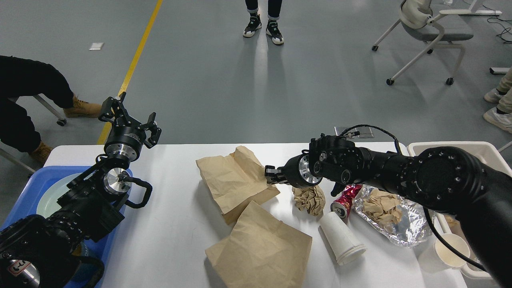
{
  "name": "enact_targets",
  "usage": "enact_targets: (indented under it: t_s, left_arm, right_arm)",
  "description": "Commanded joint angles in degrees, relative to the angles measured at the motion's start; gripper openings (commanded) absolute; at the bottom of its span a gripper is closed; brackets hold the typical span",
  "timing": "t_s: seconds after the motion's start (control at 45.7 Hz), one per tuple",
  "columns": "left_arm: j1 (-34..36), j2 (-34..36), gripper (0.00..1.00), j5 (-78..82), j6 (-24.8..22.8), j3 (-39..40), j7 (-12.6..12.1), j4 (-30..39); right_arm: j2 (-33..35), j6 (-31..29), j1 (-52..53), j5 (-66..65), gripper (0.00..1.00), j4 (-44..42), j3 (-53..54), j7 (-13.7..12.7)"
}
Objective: Tidy desktop
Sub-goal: 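Lift the brown paper bag up with the right gripper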
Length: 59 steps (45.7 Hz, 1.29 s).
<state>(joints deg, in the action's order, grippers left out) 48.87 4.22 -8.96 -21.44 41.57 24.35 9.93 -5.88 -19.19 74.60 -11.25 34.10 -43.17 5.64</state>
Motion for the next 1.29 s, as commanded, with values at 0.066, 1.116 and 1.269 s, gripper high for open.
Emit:
enact_targets:
  t_s: [0.066, 1.116, 1.269]
  left_arm:
    - [0.0, 0.0, 0.96, 0.0, 0.0, 0.0, 0.0, 0.0]
    - [0.0, 0.0, 0.96, 0.0, 0.0, 0.0, 0.0, 0.0]
    - [0.0, 0.0, 0.96, 0.0, 0.0, 0.0, 0.0, 0.0]
  right_arm:
    - [0.6, -2.2, 3.4, 0.1, 0.0, 1.6, 0.1, 0.1]
    - [19.2, -35.8, 60.8, -0.4, 0.0, 20.7, -22.1, 0.2]
    - [19.2, -35.8, 63.3, -4.8, 0.0, 20.6, -24.7, 0.2]
